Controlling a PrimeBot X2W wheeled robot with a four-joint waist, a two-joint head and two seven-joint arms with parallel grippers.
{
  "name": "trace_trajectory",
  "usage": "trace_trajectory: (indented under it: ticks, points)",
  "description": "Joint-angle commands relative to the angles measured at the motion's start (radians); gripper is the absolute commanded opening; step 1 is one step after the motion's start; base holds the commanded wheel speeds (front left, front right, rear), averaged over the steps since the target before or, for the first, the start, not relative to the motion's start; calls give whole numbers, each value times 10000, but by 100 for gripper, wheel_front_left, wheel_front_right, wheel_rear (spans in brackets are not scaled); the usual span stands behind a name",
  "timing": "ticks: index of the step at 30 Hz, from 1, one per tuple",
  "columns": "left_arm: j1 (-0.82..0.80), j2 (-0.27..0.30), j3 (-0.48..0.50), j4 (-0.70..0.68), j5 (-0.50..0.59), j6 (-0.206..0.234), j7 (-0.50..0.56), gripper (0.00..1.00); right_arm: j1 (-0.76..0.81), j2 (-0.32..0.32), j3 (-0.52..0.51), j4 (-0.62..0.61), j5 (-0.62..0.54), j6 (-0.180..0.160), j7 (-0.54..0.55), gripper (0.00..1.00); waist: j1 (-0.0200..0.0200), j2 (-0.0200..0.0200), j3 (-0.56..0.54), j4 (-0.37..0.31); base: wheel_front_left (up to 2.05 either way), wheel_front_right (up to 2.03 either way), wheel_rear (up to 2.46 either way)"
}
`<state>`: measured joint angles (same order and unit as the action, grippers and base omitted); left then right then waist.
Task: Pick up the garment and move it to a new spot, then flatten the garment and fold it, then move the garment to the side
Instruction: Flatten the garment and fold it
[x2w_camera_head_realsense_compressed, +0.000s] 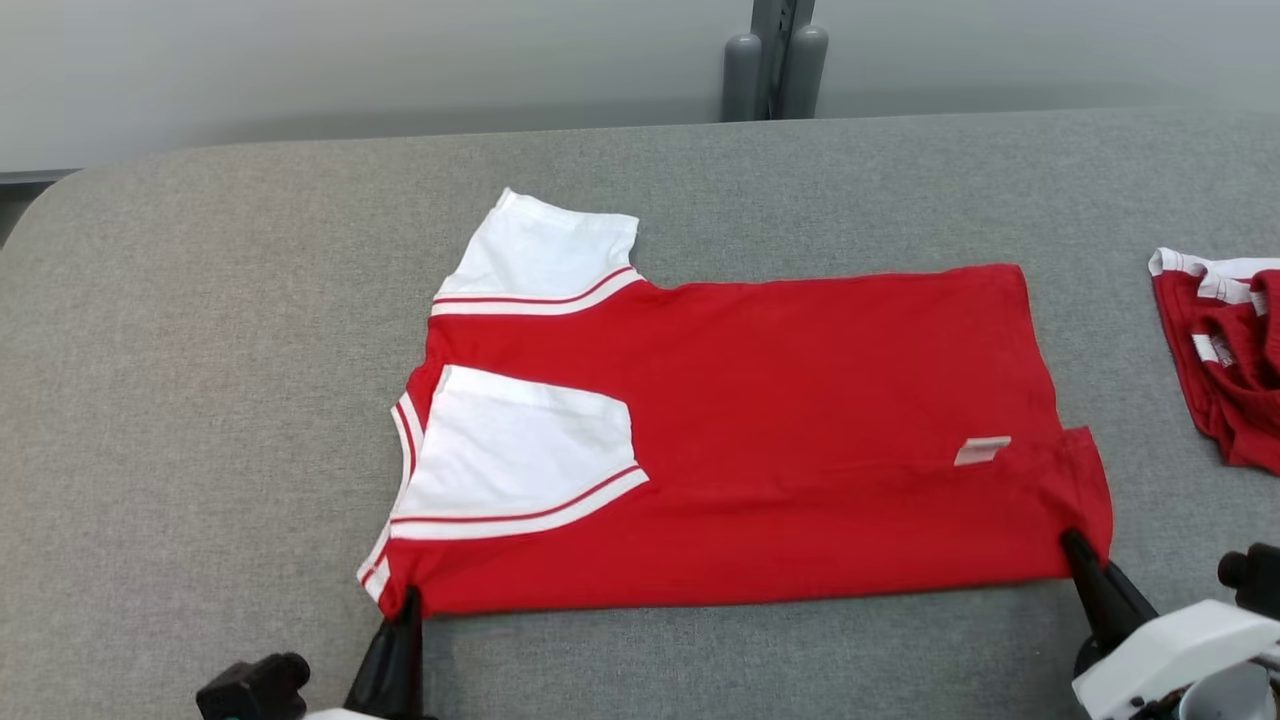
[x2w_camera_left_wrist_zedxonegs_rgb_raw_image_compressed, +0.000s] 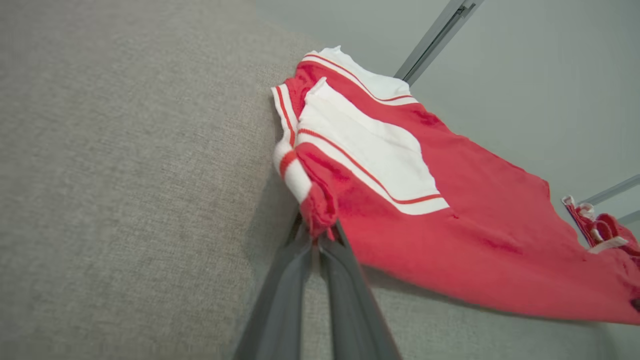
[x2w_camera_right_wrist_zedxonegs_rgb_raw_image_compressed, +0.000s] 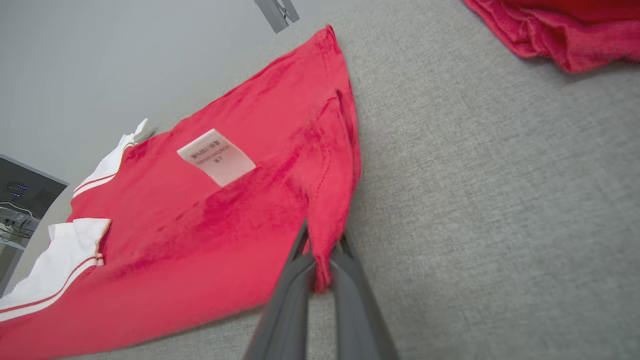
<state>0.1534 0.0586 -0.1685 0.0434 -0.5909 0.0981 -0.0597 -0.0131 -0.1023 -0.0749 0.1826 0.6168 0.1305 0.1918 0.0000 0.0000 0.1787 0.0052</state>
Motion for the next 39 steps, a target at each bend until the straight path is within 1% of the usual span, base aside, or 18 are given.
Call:
trace_trajectory:
  ticks: [1, 3, 7, 8, 9, 10, 11, 12, 13, 14, 15, 18, 23, 28, 31, 36, 37, 39]
  points:
    - [118, 48, -15, -53, -30, 104, 40, 0, 223, 39, -122, -254, -85, 5, 144, 0, 0, 0, -6, -4, 0, 0, 0]
    - [240, 48, -56, -42, 29, 193, 62, 0, 499, 187, -229, -567, -209, 5, 314, 0, 0, 0, -18, -28, 0, 0, 0]
    - [481, 54, -62, 74, -87, 296, 145, 0, 887, 365, -319, -796, -321, 5, 522, 0, 0, 0, -47, -102, 0, 0, 0]
    - [509, 82, -61, 109, -86, 324, 193, 0, 956, 396, -350, -797, -325, 5, 500, 8, 0, 0, -60, -131, 0, 0, 0]
    - [549, 103, -72, 147, -107, 348, 256, 0, 1015, 421, -365, -796, -356, 5, 481, 30, 0, 0, -74, -160, 0, 0, 0]
    - [580, 118, -76, 170, -130, 360, 315, 0, 1063, 443, -387, -783, -350, 5, 446, 49, 0, 0, -97, -190, 0, 0, 0]
    - [604, 127, -64, 191, -159, 374, 386, 2, 1092, 460, -383, -800, -331, 5, 382, 100, 0, 0, -122, -218, 0, 0, 0]
    - [615, 140, -67, 208, -184, 391, 452, 33, 1129, 468, -406, -810, -320, 5, 312, 100, 0, 0, -139, -239, 0, 0, 0]
    - [624, 165, -75, 219, -217, 386, 514, 72, 1188, 466, -412, -812, -308, 5, 283, 100, 0, 0, -156, -256, 0, 0, 0]
    - [624, 165, -75, 219, -217, 386, 514, 72, 1188, 466, -412, -812, -308, 5, 283, 100, 0, 0, -156, -256, 0, 0, 0]
    - [634, 190, -78, 220, -247, 380, 569, 100, 1241, 476, -434, -813, -338, 5, 221, 100, 0, 0, -174, -272, 0, 0, 0]
    - [673, 357, 7, 212, -242, 358, 619, 100, 1310, 491, -481, -826, -409, 5, 140, 100, 0, 0, -216, -338, 0, 0, 0]
    - [348, 875, 318, 245, -38, 241, 346, 100, 1377, 492, -823, -874, -640, 5, -50, 100, 0, 0, -254, -528, 0, 0, 0]
    - [-761, 1524, 115, 55, 594, 174, 658, 100, 942, 488, -1141, -1092, -1359, 5, -480, 100, 0, 0, -244, -805, 0, 0, 0]
    - [-1801, 1965, 3, 116, 952, 97, 1000, 100, 572, 500, -1008, -1197, -1897, 5, -720, 100, 0, 0, -150, -1013, 0, 0, 0]
    - [-3785, 2615, -250, 864, 1349, -361, 1686, 100, -239, 338, -153, -1213, -2230, 5, -845, 100, 0, 0, 304, -1480, 0, 0, 0]
    - [-4701, 2842, -368, 1292, 1395, -635, 2102, 100, -633, 244, 151, -1152, -2267, 5, -901, 100, 0, 0, 567, -1667, 0, 0, 0]
    - [-5664, 3174, -475, 1734, 1529, -932, 2506, 100, -1044, 165, 556, -1072, -2314, 5, -933, 100, 0, 0, 848, -1882, 0, 0, 0]
